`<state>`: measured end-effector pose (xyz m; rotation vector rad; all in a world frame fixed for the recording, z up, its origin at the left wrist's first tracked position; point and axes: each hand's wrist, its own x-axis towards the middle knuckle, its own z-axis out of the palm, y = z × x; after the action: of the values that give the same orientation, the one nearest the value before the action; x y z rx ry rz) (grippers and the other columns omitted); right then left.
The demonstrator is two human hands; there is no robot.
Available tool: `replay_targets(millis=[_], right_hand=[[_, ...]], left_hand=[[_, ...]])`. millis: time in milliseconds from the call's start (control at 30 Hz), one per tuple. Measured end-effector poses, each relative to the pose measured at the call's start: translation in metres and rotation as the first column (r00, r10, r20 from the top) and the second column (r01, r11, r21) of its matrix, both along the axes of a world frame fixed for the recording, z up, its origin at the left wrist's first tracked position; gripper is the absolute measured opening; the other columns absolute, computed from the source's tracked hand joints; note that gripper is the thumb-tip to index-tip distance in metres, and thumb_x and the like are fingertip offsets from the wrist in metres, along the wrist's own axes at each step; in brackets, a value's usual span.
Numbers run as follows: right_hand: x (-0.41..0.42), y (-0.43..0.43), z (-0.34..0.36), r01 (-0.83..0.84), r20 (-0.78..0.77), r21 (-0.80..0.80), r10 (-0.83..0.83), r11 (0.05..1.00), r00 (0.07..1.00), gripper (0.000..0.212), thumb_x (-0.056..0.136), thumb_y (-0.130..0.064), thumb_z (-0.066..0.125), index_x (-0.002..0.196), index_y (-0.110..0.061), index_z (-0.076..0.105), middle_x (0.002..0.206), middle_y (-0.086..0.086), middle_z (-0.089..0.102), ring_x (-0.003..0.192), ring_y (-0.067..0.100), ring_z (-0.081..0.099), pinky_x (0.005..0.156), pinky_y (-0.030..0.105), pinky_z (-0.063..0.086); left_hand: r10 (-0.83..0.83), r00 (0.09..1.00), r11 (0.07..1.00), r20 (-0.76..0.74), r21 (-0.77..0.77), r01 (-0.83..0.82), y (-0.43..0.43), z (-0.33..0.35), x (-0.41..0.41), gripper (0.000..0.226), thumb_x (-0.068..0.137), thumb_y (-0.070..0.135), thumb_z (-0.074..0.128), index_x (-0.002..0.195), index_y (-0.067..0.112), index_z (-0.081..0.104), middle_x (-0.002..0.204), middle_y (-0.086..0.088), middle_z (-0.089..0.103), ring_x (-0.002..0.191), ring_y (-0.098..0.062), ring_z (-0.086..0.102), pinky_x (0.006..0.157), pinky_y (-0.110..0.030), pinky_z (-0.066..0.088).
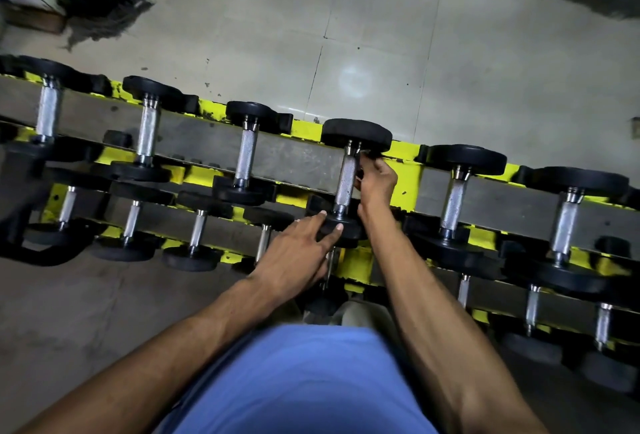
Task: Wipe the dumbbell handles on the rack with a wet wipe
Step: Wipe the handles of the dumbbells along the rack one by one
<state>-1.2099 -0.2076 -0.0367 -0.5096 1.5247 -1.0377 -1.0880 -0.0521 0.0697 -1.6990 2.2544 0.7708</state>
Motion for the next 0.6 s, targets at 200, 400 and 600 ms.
replay_targets(millis=[200,400,600], right_hand=[[-0.020,0.021,0.009,-0.662,-0.887,-0.261,0.095,0.702,0.451,0.009,0.095,-0.022,0.064,0.101,-0.016,0.066,0.104,0.001,0.060,0.094,0.022,0.059,0.069,0.032,0.047],[-0.038,0.006,0.030,-0.912,-0.994,0.100,0.088,0.399,-0.070,0.042,0.089,-0.014,0.058,0.130,-0.025,0.057,0.137,-0.002,0.051,0.097,0.025,0.062,0.056,0.032,0.047],[-0.041,-0.018,0.049,-0.908,-0.908,0.417,0.031,-0.028,-0.418,0.028,0.099,-0.025,0.049,0.127,-0.026,0.055,0.148,-0.007,0.048,0.077,0.028,0.071,0.045,0.030,0.041]], left_hand=[[-0.011,1.000,1.000,-0.011,-0.016,0.011,0.001,-0.001,0.003,0.071,0.101,0.028,0.052,0.166,0.019,0.025,0.169,-0.024,0.020,0.152,-0.037,0.030,0.125,-0.042,0.027],[-0.011,1.000,1.000,0.022,-0.010,0.011,0.005,-0.001,-0.001,0.071,0.105,0.029,0.047,0.168,0.018,0.015,0.171,-0.025,0.010,0.155,-0.038,0.024,0.127,-0.043,0.024],[0.029,0.998,1.000,0.055,-0.006,-0.028,0.013,-0.006,-0.012,0.080,0.104,0.026,0.050,0.168,0.014,0.003,0.171,-0.028,-0.003,0.159,-0.038,0.011,0.130,-0.044,0.018]])
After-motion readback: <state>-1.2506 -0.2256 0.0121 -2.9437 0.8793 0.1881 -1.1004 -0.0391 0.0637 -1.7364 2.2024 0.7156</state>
